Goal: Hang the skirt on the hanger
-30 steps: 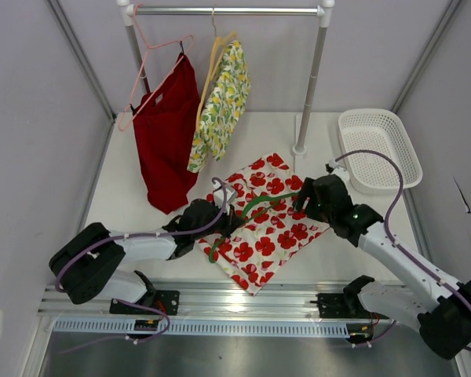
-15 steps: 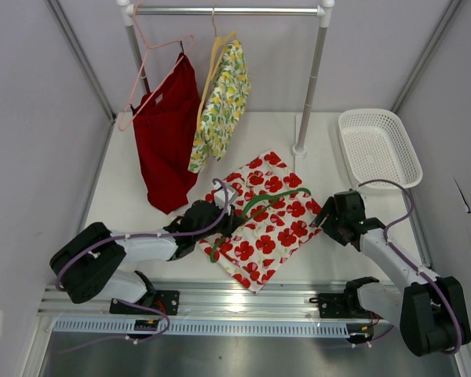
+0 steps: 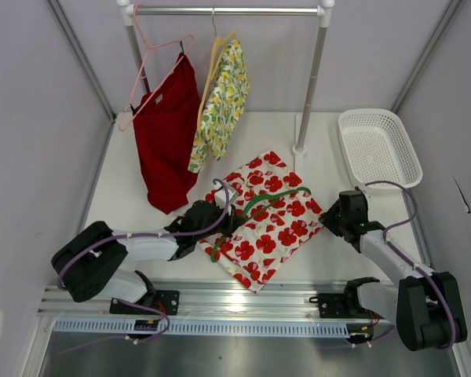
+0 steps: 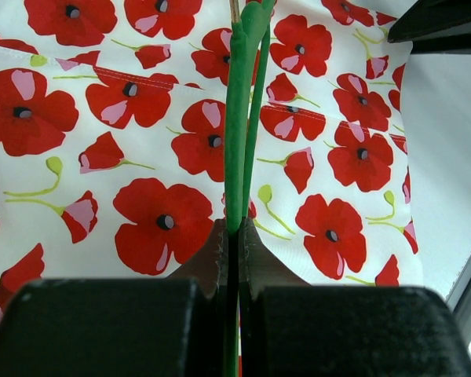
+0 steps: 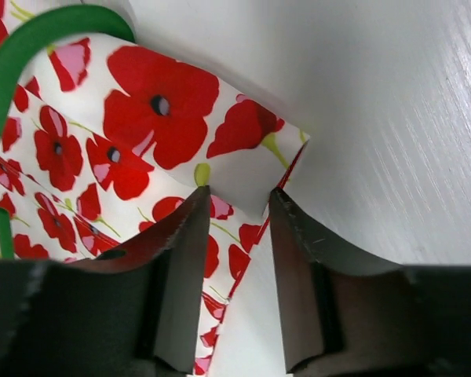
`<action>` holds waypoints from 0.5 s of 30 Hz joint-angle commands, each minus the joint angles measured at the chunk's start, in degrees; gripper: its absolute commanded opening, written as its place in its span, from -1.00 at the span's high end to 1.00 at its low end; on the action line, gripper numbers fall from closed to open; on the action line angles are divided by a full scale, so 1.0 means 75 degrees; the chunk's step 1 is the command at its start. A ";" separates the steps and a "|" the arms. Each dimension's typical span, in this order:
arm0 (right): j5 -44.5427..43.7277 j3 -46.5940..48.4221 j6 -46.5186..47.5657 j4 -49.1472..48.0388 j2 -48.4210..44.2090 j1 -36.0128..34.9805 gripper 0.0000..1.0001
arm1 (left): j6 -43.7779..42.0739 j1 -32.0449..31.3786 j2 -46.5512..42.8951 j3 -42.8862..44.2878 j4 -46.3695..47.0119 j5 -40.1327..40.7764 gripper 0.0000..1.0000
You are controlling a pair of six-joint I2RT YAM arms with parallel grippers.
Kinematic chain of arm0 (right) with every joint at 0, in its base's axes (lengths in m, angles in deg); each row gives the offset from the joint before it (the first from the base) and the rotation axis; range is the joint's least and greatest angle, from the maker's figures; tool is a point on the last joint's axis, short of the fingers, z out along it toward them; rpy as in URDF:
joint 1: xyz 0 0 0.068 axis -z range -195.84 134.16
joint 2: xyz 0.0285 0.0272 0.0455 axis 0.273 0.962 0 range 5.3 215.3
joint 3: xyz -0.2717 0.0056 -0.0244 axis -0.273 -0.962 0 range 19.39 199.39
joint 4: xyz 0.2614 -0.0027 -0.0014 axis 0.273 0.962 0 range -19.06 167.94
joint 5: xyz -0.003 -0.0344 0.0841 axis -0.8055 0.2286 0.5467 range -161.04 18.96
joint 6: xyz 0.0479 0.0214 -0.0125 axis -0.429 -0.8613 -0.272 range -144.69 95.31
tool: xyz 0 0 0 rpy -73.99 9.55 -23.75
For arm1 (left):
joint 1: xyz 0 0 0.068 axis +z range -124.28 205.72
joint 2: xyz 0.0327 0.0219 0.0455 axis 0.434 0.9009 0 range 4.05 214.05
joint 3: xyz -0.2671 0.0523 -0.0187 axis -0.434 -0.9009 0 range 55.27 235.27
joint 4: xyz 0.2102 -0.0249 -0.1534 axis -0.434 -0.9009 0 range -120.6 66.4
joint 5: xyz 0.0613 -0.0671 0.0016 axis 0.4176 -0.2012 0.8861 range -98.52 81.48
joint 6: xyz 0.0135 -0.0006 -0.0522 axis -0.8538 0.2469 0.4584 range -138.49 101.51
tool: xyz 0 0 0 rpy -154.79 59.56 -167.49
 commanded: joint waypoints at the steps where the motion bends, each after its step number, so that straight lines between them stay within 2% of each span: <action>1: -0.0230 -0.0016 -0.0109 -0.0503 -0.0075 0.0088 0.34 | -0.0143 -0.0031 0.0143 -0.0143 -0.0238 0.0274 1.00; 7: -0.0347 -0.0004 -0.0004 -0.0445 -0.0074 0.0111 0.82 | -0.0073 -0.0031 0.0084 -0.0213 -0.0144 0.0391 1.00; 15: -0.0616 -0.0063 0.0043 0.0457 -0.0988 0.0123 0.91 | 0.0044 -0.0043 -0.0010 -0.0260 -0.0109 0.0917 1.00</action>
